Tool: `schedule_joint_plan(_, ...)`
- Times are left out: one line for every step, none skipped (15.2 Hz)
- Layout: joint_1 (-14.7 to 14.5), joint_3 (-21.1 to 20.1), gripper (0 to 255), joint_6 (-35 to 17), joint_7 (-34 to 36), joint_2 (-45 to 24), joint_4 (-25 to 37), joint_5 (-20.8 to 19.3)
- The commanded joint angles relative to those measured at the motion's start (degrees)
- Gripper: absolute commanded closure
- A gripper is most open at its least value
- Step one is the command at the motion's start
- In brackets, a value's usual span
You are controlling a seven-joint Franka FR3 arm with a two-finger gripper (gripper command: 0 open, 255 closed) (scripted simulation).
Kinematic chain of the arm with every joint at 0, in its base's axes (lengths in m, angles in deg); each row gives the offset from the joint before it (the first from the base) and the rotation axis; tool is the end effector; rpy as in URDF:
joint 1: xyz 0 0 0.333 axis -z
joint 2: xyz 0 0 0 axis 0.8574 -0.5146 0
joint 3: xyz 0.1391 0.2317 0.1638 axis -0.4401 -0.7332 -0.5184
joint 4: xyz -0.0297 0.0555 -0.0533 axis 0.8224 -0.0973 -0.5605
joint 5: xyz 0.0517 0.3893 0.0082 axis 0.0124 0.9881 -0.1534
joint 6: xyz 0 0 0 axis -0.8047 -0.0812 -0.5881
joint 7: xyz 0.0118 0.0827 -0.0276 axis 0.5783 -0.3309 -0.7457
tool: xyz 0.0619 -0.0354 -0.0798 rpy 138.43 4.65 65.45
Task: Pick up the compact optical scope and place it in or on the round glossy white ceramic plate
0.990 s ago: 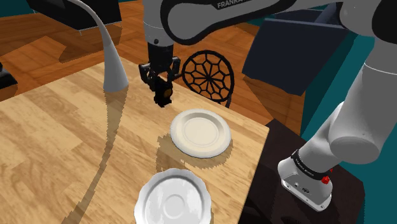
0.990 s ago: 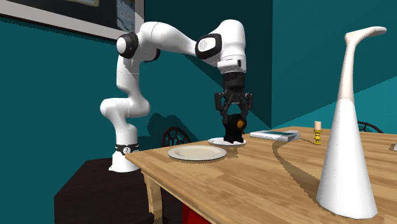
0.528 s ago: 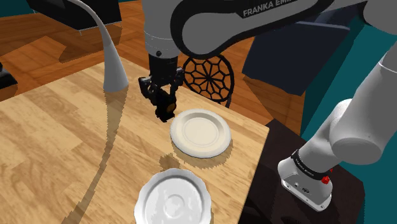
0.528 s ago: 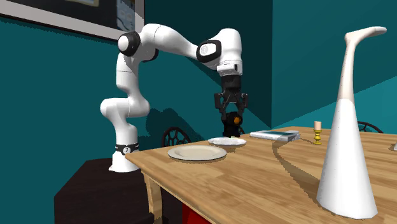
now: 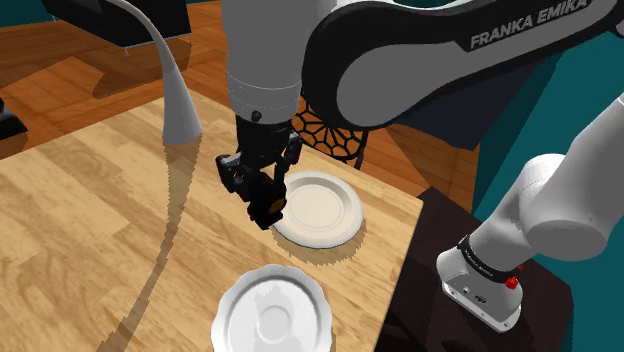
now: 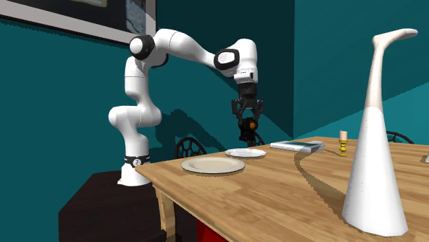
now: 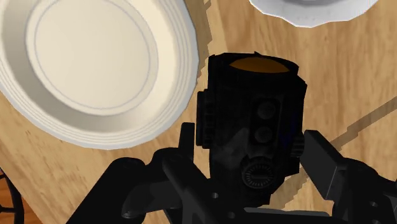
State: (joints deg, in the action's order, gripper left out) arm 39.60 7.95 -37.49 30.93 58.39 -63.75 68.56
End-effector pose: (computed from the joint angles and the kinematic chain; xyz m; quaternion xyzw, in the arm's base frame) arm 0.3447 0.4429 0.4674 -0.9996 -0.0130 -0.0258 0.0036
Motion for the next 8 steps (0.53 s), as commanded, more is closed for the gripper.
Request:
schedule_joint_plan(-1.24,-1.24,255,0.03,2.29,1.21,-1.05,0.63)
schedule_joint_plan(-1.85,-1.87,255,0.14,3.41,1.72,-1.4,0.92)
schedule_joint_plan(-2.47,-2.51,255,0.26,4.56,2.18,-1.69,1.18)
schedule_joint_plan(-3.1,-3.15,255,0.39,5.73,2.58,-1.92,1.41)
schedule_joint_plan(-3.72,-3.82,255,0.54,6.94,2.92,-2.07,1.61)
schedule_joint_plan(-4.35,-4.51,255,0.71,8.17,3.2,-2.17,1.78)
schedule_joint_plan(-4.97,-5.21,255,0.88,9.44,3.41,-2.19,1.91)
schedule_joint_plan(-5.6,-5.92,255,1.07,10.74,3.56,-2.15,2.0)
